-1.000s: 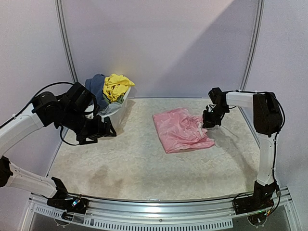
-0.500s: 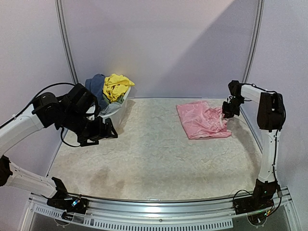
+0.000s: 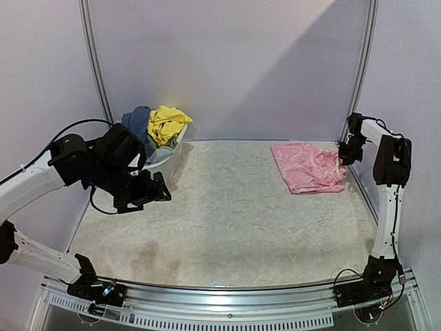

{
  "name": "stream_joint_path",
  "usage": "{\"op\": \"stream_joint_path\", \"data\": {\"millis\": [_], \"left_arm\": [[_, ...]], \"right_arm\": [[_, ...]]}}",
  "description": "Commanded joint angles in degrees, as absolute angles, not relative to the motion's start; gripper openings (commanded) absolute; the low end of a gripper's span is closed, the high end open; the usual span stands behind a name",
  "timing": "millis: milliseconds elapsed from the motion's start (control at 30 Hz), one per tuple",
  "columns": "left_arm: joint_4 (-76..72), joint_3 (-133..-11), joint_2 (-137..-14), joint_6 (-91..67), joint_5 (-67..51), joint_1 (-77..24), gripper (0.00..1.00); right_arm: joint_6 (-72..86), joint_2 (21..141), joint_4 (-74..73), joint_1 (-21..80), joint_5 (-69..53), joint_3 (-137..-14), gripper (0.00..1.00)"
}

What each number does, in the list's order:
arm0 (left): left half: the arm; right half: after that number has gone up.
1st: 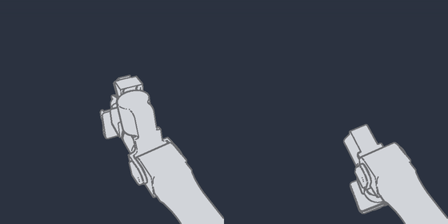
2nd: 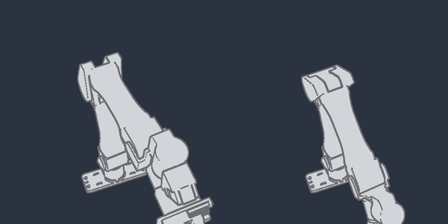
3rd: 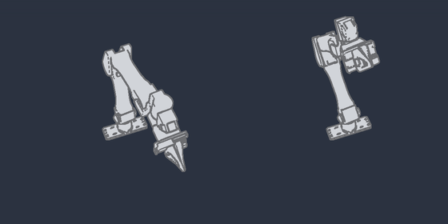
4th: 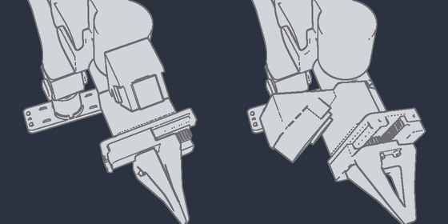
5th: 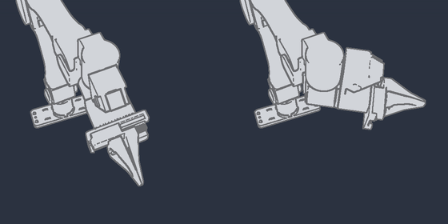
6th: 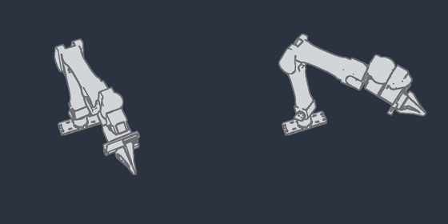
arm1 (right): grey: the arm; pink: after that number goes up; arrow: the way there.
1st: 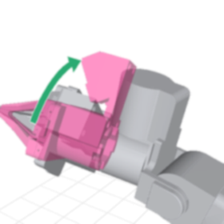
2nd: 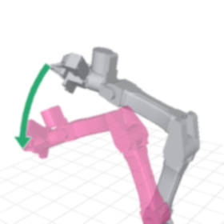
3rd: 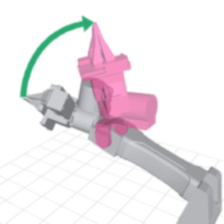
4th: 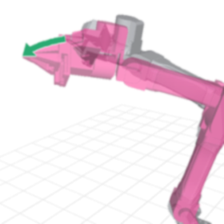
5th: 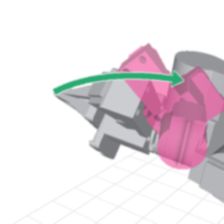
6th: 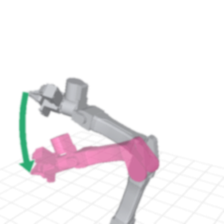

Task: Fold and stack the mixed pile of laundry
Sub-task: Place the square-folded shorts at the corner of the board, then pick up the crumpled tank top and place it in the bin.

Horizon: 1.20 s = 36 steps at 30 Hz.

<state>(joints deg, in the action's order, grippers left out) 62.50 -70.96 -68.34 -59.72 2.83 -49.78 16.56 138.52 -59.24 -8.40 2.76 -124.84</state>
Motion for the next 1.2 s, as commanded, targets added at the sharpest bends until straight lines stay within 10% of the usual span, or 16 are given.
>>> {"op": "stream_joint_path", "data": {"millis": [0, 433, 867, 1167], "left_arm": [[63.83, -69.88, -68.04, -62.22, 5.50, -51.69, 0.93], [62.09, -71.26, -71.41, -62.37, 5.80, -53.56, 0.92], [63.76, -71.57, -66.58, -61.98, 10.38, -54.32, 0.93], [72.61, -78.37, -61.90, -56.54, 18.53, -54.00, 0.99]], "right_arm": [[15.01, 140.91, -59.73, -9.20, 1.08, -128.01, 0.00], [14.73, 138.39, -59.95, -8.94, -3.39, -132.37, 0.31], [18.28, 127.35, -63.75, -8.75, -5.12, -135.39, 0.38], [16.68, 115.58, -63.44, -1.50, -11.26, -132.92, 0.73]]}}
